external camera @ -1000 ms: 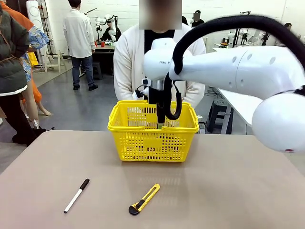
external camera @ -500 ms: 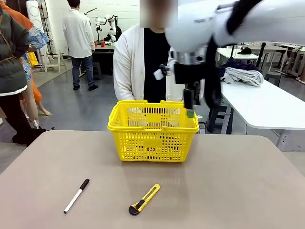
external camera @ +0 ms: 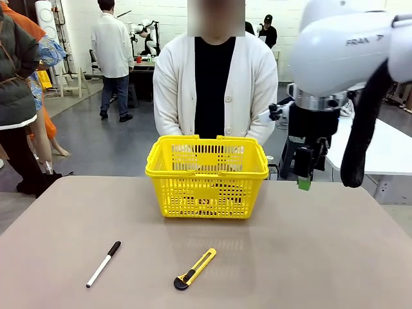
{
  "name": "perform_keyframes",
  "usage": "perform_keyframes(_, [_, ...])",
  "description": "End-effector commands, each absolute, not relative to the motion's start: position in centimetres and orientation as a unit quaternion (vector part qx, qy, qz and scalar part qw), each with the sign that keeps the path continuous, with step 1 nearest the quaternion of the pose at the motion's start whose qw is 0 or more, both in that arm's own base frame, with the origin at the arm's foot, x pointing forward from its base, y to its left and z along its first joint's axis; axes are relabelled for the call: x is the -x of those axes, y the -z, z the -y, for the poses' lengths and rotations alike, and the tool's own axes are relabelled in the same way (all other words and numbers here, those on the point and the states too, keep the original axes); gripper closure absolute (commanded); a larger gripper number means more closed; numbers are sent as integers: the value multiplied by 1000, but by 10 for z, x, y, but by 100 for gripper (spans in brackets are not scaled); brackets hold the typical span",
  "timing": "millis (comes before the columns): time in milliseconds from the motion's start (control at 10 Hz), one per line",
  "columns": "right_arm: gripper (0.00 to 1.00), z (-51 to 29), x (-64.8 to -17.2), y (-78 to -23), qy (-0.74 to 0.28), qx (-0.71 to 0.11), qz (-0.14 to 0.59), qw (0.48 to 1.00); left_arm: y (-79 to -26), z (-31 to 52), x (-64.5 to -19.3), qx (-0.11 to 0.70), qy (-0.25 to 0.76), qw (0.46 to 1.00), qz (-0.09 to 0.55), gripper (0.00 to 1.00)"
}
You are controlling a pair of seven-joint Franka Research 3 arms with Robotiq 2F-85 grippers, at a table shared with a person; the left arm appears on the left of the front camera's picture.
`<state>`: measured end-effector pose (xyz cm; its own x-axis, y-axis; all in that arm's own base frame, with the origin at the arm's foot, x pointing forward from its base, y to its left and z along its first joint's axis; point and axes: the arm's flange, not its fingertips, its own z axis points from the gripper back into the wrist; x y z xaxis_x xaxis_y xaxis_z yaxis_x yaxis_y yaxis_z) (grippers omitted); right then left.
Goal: Place the items the person wants into the basket.
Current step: Pick up the item the person points to and place it in the Market Basket.
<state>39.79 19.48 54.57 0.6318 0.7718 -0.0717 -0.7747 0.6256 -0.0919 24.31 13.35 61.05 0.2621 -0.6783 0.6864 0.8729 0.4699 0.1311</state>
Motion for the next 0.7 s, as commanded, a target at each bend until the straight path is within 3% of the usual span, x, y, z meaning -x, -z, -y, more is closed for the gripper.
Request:
perform_keyframes(0, [0, -178, -408, -528, -410, 24, 15, 912, -611, -132, -244, 135, 490, 788, 347, 0])
perform_keyframes(600, [0, -182, -403, -540, -416, 45, -2, 908, -611, -132, -244, 135, 490, 788, 347, 0])
